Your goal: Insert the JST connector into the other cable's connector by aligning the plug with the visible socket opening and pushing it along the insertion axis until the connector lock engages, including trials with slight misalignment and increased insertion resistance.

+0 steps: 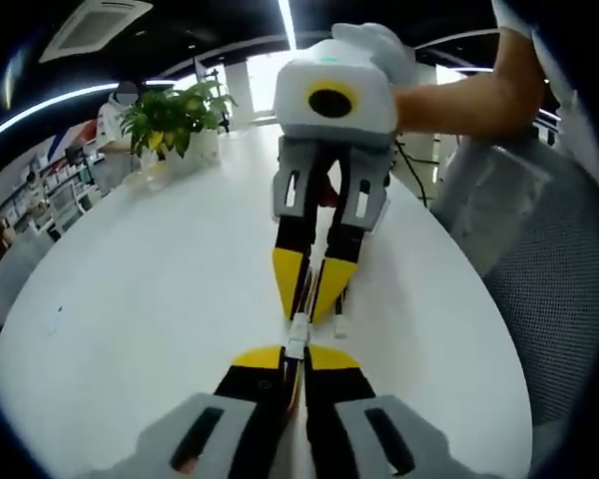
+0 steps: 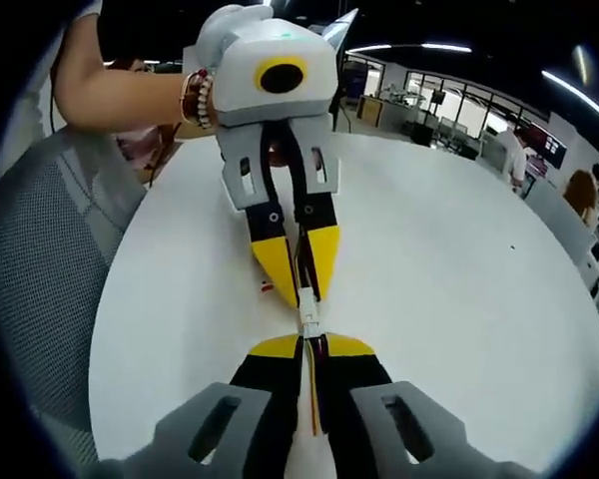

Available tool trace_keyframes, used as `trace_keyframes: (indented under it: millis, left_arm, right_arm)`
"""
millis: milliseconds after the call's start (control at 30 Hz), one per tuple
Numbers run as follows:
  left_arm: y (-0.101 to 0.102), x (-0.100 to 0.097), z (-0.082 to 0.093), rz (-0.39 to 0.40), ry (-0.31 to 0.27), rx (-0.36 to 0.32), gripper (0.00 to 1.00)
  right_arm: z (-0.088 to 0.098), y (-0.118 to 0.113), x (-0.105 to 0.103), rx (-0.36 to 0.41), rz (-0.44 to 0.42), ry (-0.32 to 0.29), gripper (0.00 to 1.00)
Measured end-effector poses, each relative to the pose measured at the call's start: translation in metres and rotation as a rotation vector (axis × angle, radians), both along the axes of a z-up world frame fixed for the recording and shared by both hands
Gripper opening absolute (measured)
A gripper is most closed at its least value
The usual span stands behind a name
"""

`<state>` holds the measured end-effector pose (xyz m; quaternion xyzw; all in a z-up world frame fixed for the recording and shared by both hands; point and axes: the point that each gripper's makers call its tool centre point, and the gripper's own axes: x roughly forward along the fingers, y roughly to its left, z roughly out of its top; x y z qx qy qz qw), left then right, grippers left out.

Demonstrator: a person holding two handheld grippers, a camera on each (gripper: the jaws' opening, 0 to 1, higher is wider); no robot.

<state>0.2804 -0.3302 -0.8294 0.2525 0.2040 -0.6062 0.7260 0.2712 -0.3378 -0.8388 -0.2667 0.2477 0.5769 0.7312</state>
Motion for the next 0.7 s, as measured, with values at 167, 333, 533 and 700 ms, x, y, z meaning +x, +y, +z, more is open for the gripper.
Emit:
trace_keyframes:
  millis: [167,333,533,700]
  left_arm:
    - [0.002,0.003,0.006,0.016,0.001,-0.021,0.00]
    - [0.001,0.002,0.008,0.018,0.011,-0.043,0.00]
    - [-0.001,0.001,0.009,0.011,0.002,-0.045,0.00]
    - [0.001,0.001,0.007,0.010,0.012,-0.037,0.00]
  right_arm:
    - [0.007,0.001,0.003,0.028,-0.006,-0.016,0.04]
    - [0.010,0.003,0.004,0.037,-0.005,-0.027,0.04]
    - [0.011,0.003,0.005,0.047,-0.019,-0.016,0.04]
    - [0.010,0.005,0.004,0.040,-0.017,-0.012,0.04]
